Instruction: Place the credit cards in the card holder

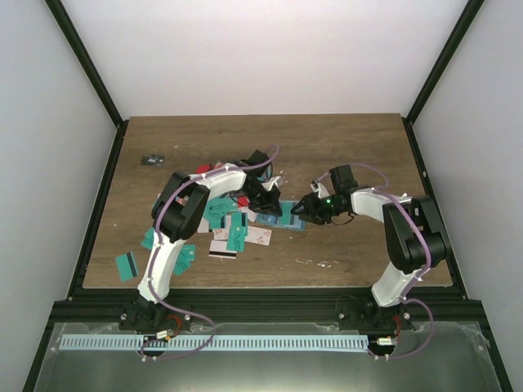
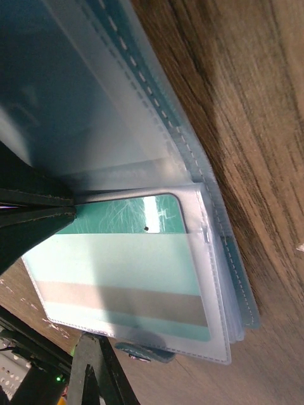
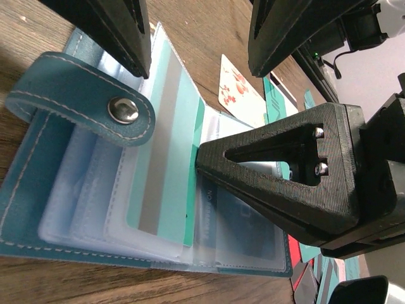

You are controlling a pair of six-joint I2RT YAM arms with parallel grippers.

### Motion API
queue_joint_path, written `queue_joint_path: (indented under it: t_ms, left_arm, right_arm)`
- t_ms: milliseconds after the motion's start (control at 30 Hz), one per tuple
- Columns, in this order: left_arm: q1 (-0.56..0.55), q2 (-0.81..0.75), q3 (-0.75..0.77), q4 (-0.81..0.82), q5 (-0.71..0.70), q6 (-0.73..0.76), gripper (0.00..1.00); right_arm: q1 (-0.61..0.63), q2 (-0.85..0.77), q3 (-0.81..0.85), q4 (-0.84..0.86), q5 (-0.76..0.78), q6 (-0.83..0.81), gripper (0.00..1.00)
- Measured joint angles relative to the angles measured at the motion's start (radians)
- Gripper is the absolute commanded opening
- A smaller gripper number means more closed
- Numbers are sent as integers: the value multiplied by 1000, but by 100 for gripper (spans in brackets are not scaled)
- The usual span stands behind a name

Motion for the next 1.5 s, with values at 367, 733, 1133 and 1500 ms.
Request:
queue_joint_path:
  t_ms: [367, 733, 1133, 1500]
  left_arm:
    - [0, 0, -1, 1, 3, 0, 4]
    - [0, 0, -2, 2, 4, 0, 4]
    - [0, 0, -5, 5, 8, 0, 4]
    - [0, 0, -6, 8, 10, -2, 4]
  right_arm:
    - [0, -14, -28, 1, 31, 8, 45]
    - [0, -13, -41, 26, 11, 24, 45]
    - [3, 39, -31, 52, -14, 43, 45]
    - [8, 39, 8, 46, -15, 41, 45]
